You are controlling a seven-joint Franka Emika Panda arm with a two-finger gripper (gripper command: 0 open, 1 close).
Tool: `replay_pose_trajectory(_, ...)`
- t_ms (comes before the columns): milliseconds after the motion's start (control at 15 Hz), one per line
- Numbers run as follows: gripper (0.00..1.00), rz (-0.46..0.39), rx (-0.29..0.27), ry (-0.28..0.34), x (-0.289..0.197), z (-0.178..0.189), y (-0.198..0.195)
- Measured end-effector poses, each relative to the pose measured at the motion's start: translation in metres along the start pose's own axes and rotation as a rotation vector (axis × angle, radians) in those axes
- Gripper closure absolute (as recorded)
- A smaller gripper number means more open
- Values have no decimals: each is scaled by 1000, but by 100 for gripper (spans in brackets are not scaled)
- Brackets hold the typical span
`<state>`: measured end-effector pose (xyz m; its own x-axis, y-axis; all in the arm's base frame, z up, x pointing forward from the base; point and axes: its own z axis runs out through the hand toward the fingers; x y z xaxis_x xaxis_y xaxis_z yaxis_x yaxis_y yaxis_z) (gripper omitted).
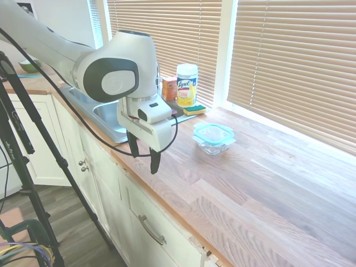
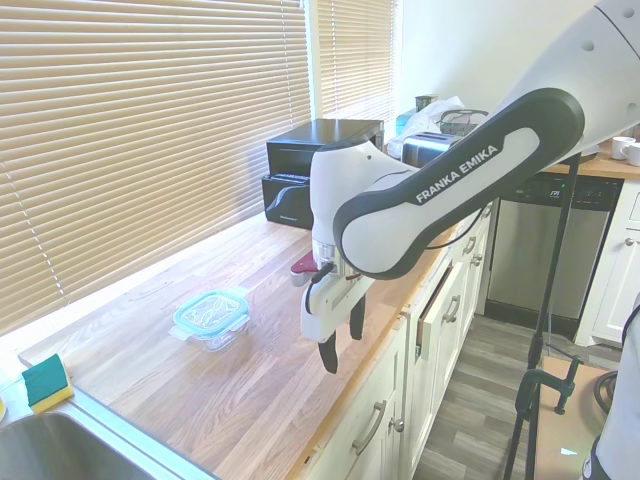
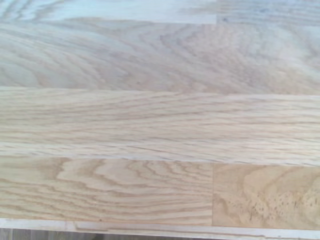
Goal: Uncover the lid of the food container
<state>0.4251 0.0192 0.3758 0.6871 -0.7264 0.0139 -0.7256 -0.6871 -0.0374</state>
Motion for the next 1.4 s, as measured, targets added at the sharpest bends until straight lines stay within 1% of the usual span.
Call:
replay_pose_trajectory(200,0,27,8,-7,6,-1,4)
replay_pose_trajectory(267,0,60,31,-20,14,-5,7)
replay_pose_trajectory(333,0,87,66,-37,28,-11,10)
replay_pose_trajectory(467,0,117,136,-76,62,-20,15)
replay_pose_trajectory(600,0,117,188,-102,96,-21,10)
replay_pose_trajectory(733,0,112,210,-112,127,-14,-4)
replay_pose_trajectory(933,0,110,265,-123,177,2,-30)
replay_pose_trajectory(1133,0,102,347,-138,218,5,-48)
replay_pose_trajectory(1400,0,150,459,-191,259,3,-60)
